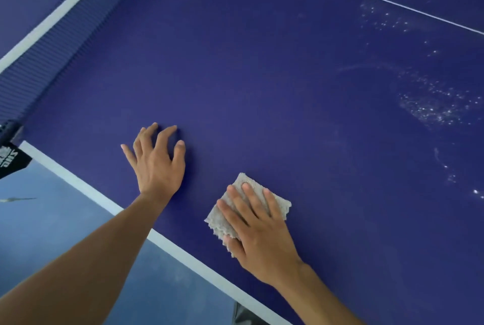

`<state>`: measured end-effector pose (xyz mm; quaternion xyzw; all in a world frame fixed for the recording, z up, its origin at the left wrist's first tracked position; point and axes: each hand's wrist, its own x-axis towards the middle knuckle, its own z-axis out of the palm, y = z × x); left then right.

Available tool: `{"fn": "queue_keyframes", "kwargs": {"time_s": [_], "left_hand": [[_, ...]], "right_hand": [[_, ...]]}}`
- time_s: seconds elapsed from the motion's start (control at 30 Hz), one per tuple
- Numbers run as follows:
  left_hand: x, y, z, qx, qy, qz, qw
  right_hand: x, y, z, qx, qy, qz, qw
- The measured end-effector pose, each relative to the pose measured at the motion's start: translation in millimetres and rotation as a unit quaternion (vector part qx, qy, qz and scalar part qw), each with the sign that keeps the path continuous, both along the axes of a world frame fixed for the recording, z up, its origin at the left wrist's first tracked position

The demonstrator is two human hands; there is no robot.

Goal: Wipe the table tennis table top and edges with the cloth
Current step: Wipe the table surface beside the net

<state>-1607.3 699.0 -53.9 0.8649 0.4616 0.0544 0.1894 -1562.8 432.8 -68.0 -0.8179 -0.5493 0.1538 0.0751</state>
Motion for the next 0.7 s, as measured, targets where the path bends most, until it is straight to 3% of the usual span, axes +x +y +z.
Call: {"fn": "queue_keyframes", "kwargs": {"time_s": [0.07, 0.17, 0.27, 0.33, 0.4, 0.5, 0.57, 0.63, 0.7], "left_hand": [[23.0, -13.1, 0.3, 0.014, 0.008, -0.071, 0.997], [66.2, -32.9, -1.4, 0.016, -0.007, -0.138, 0.990], [111.0, -49.9, -0.9, 0.018, -0.041, -0.156, 0.987], [138.2, -55.1, -0.1, 0.021, -0.044, -0.164, 0.985], [164.2, -56.8, 0.2, 0.026, -0.031, -0.180, 0.983], [203.0, -55.3, -1.2, 0.060, 0.005, -0.238, 0.969], [232.7, -52.3, -2.8, 0.077, 0.023, -0.265, 0.961], [259.9, -52.4, -5.7, 0.062, 0.036, -0.265, 0.961], [274.1, -57.4, -12.1, 0.032, 0.044, -0.255, 0.965]], "right_hand": [[39.8, -20.5, -1.4, -0.002, -0.019, -0.039, 0.999], [132.7, -46.4, 0.0, -0.028, -0.036, -0.191, 0.980], [213.7, -53.7, 3.6, -0.058, -0.004, -0.381, 0.923], [232.6, -38.6, 6.6, -0.063, 0.015, -0.444, 0.894], [219.9, -16.1, 8.4, -0.064, 0.006, -0.416, 0.907], [158.6, -4.3, 6.2, -0.029, -0.021, -0.239, 0.970], [119.8, -22.1, 1.7, -0.001, -0.033, -0.127, 0.991], [107.3, -52.3, -3.9, 0.005, -0.037, -0.101, 0.994], [121.3, -79.6, -4.3, 0.002, -0.044, -0.139, 0.989]]}}
